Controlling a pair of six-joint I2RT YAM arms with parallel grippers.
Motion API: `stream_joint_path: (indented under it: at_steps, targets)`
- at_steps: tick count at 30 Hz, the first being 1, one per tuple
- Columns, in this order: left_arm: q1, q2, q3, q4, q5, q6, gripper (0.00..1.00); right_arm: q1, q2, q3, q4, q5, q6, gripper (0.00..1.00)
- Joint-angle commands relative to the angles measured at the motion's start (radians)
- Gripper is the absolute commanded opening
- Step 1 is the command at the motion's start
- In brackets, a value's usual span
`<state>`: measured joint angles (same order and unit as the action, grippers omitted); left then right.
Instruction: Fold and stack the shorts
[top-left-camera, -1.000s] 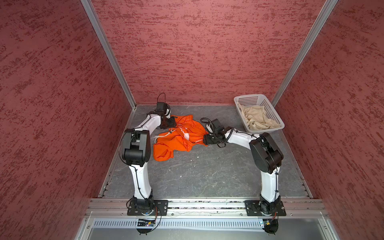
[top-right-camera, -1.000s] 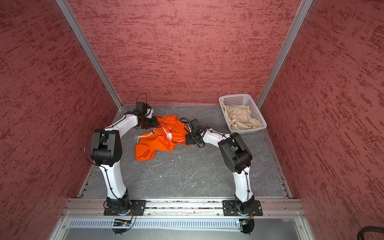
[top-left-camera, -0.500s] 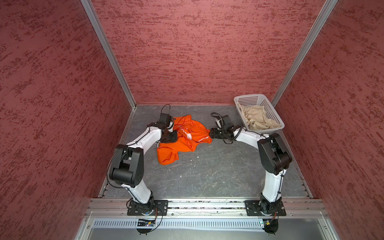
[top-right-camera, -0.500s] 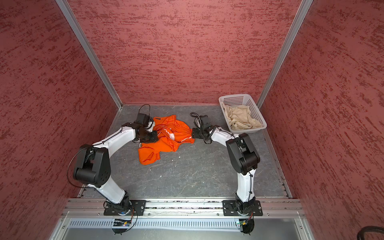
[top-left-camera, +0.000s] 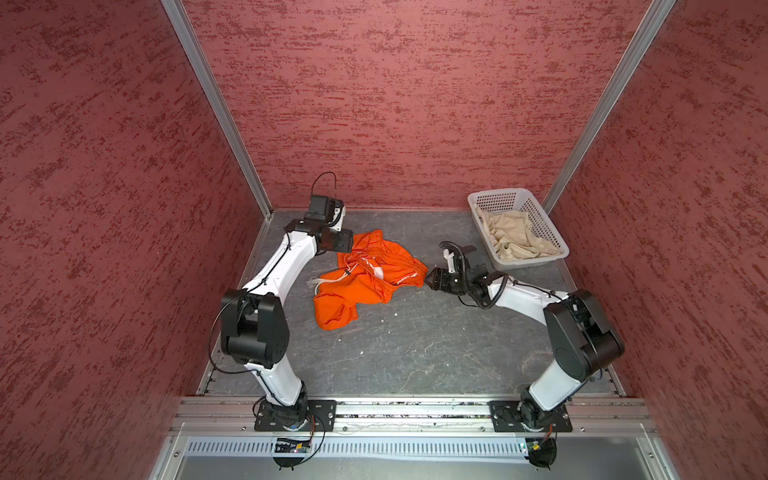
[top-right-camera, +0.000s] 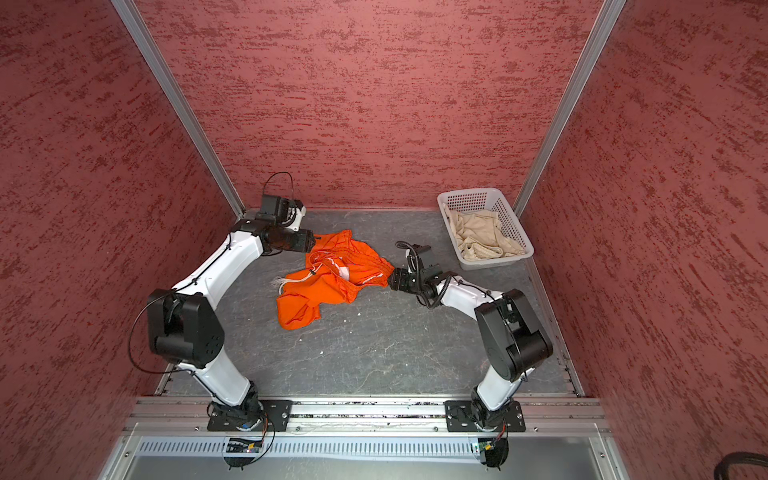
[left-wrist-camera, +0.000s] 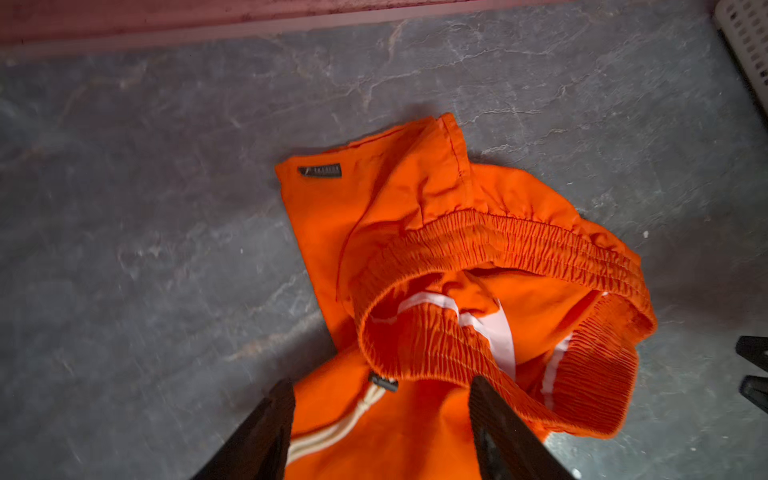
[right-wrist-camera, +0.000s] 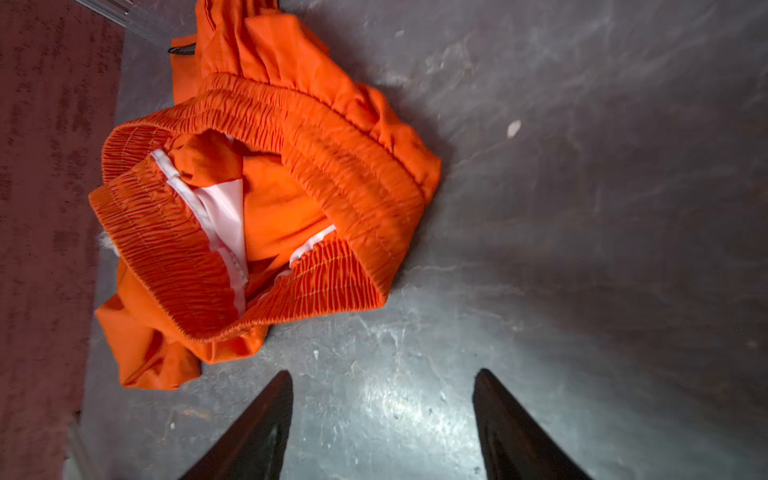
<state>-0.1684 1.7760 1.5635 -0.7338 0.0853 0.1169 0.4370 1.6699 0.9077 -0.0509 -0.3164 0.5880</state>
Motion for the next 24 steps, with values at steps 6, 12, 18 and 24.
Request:
stream_joint_path:
  at_steps: [6, 12, 18, 24]
  targets:
    - [-0.009, 0.285, 0.193, -0.159, 0.051, 0.348, 0.67, 0.011, -0.023, -0.053, 0.16, -0.081, 0.147, 0.68]
    - [-0.008, 0.377, 0.254, -0.139, 0.002, 0.366, 0.67, 0.011, -0.024, -0.058, 0.135, -0.066, 0.136, 0.69]
    - [-0.011, 0.427, 0.301, -0.128, 0.027, 0.36, 0.34, 0.011, -0.012, -0.058, 0.129, -0.061, 0.138, 0.69]
    - [-0.016, 0.341, 0.28, -0.083, 0.058, 0.283, 0.06, 0.015, 0.043, 0.01, 0.071, -0.012, 0.121, 0.69]
